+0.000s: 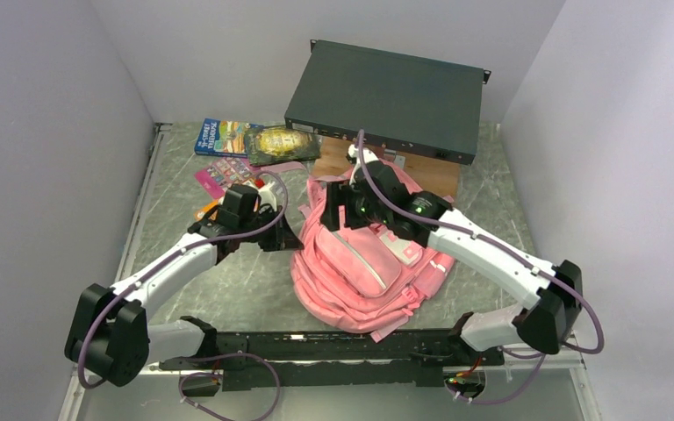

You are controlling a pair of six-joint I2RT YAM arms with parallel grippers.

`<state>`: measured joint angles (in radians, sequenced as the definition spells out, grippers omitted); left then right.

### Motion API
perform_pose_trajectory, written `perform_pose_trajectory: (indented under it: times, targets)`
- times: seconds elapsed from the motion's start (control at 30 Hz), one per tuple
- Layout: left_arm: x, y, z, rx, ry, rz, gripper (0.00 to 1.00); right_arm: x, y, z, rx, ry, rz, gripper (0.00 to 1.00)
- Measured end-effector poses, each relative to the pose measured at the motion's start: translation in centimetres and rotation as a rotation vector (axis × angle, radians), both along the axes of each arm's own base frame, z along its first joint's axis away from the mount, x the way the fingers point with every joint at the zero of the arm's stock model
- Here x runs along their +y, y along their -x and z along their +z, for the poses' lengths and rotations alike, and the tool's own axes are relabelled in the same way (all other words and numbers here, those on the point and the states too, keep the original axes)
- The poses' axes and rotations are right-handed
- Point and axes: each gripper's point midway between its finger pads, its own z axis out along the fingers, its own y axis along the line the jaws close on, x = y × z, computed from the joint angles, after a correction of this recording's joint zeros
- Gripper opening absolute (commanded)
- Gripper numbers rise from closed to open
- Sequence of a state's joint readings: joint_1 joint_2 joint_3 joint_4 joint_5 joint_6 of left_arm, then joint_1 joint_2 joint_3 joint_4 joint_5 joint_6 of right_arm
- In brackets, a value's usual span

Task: Pack the student bag
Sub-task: Zip the student bag at the center of the board.

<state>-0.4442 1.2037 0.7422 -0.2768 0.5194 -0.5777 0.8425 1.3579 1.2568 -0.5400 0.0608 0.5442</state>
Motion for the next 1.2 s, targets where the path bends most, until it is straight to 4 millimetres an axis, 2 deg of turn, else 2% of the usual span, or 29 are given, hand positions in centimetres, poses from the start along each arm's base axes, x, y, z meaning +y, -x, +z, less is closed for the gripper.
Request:
perform_pose_trajectory:
  times: [0.2, 0.3, 0.47, 0.6, 0.83, 1.07, 1.2]
  targets:
    - [-1.2, 0.3, 3.8, -0.089, 0.010, -0.109, 0.00, 2.2, -2.2, 1.4, -0.008, -0.006, 0.010, 0.75]
    - [-1.4, 0.3, 5.0, -0.131, 0.018, -0.146, 0.00, 2.6, -3.0, 0.8, 0.006, 0.017, 0.018, 0.66]
    - [-1.6, 0.9, 5.9, -0.137, 0.030, -0.184, 0.00, 2.6, -2.8, -0.6, 0.042, 0.054, 0.091, 0.61]
    - [-2.0, 0.9, 7.5, -0.162, 0.054, -0.209, 0.00, 2.9, -2.2, -0.9, 0.042, 0.075, 0.189, 0.55]
    - [-1.8, 1.3, 6.8, -0.145, 0.046, -0.222, 0.00, 3.1, -2.2, -2.3, 0.046, 0.141, 0.271, 0.28]
    - [-1.6, 1.3, 6.6, -0.141, 0.043, -0.219, 0.00, 2.8, -2.4, -2.3, 0.014, 0.173, 0.296, 0.00]
    - [-1.1, 1.1, 6.3, -0.122, 0.056, -0.205, 0.00, 3.3, -2.0, -2.3, 0.007, 0.170, 0.320, 0.00]
